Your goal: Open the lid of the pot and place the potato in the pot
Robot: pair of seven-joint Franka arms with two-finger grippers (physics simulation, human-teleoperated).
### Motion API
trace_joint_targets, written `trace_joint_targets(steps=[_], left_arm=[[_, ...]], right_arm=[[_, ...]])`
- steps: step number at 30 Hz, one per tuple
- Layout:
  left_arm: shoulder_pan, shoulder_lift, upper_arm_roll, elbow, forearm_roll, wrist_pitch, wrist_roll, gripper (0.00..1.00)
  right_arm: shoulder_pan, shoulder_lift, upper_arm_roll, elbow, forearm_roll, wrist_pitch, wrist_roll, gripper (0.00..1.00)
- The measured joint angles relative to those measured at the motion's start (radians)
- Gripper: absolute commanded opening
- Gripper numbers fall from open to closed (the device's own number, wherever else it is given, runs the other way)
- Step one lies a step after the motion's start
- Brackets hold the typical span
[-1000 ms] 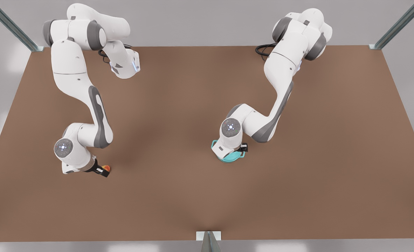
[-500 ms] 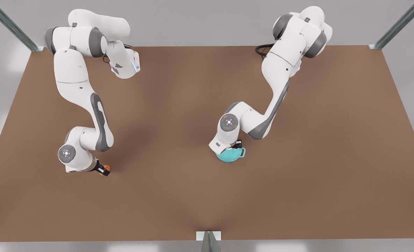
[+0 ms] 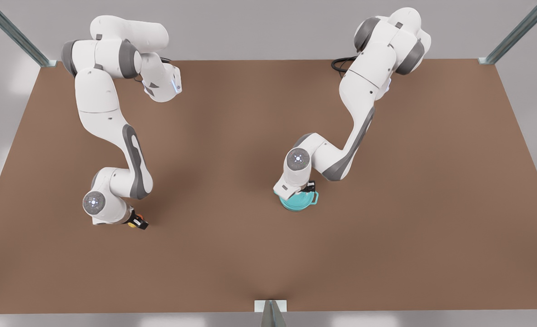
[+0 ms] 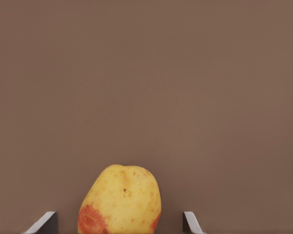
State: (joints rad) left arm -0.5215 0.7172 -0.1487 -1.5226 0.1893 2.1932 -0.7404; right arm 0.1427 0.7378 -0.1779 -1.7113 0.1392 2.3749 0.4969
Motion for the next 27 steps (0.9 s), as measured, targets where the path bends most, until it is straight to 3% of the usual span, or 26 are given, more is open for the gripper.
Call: trace_joint_targets(steps=[2, 3, 4, 5, 8, 9, 13, 19, 22, 23, 24, 27], left_arm=[[0.002, -0.002, 0.001, -0.016, 0.000, 0.012, -0.003, 1.00], [0.003, -0.002, 0.001, -0.018, 0.001, 0.017, -0.004, 0.87], [0.003, -0.003, 0.001, -0.019, 0.001, 0.021, -0.006, 0.61], [0.004, -0.004, 0.001, -0.018, 0.008, 0.023, -0.011, 0.49], [0.005, -0.014, 0.001, -0.016, 0.018, 0.021, -0.025, 0.34], [0.005, -0.017, 0.001, -0.015, 0.018, 0.021, -0.027, 0.33], [0.036, -0.027, 0.017, 0.017, 0.016, 0.014, -0.022, 0.33], [0.355, 0.008, 0.021, 0.062, 0.008, -0.011, 0.146, 0.33], [0.408, 0.067, 0.021, 0.050, 0.011, 0.049, 0.252, 0.34], [0.413, 0.079, 0.021, 0.049, 0.011, 0.069, 0.284, 0.43], [0.415, 0.085, 0.021, 0.049, 0.006, 0.085, 0.318, 1.00], [0.416, 0.070, 0.021, 0.077, -0.015, 0.106, 0.416, 1.00]], right_arm=[[0.000, 0.001, 0.000, -0.001, 0.000, 0.001, 0.003, 0.77], [0.000, 0.001, 0.000, -0.001, 0.000, 0.001, 0.005, 0.76], [-0.001, 0.001, 0.000, -0.001, 0.000, 0.001, 0.007, 0.71], [-0.001, 0.001, 0.000, -0.001, 0.001, 0.001, 0.008, 0.66], [-0.001, 0.001, 0.000, -0.001, 0.008, 0.002, 0.012, 0.56], [0.000, 0.001, 0.000, -0.001, 0.011, 0.002, 0.013, 0.54], [0.000, 0.000, 0.000, -0.001, 0.021, 0.002, 0.013, 0.50], [0.000, -0.013, 0.000, -0.001, 0.041, -0.001, 0.010, 0.49], [0.010, -0.040, 0.000, -0.001, 0.047, -0.007, 0.009, 0.49], [0.020, -0.052, 0.000, -0.001, 0.048, -0.012, 0.011, 0.49], [0.028, -0.063, 0.000, -0.001, 0.050, -0.017, 0.012, 0.49], [0.066, -0.102, 0.000, -0.001, 0.053, -0.043, 0.023, 0.49]])
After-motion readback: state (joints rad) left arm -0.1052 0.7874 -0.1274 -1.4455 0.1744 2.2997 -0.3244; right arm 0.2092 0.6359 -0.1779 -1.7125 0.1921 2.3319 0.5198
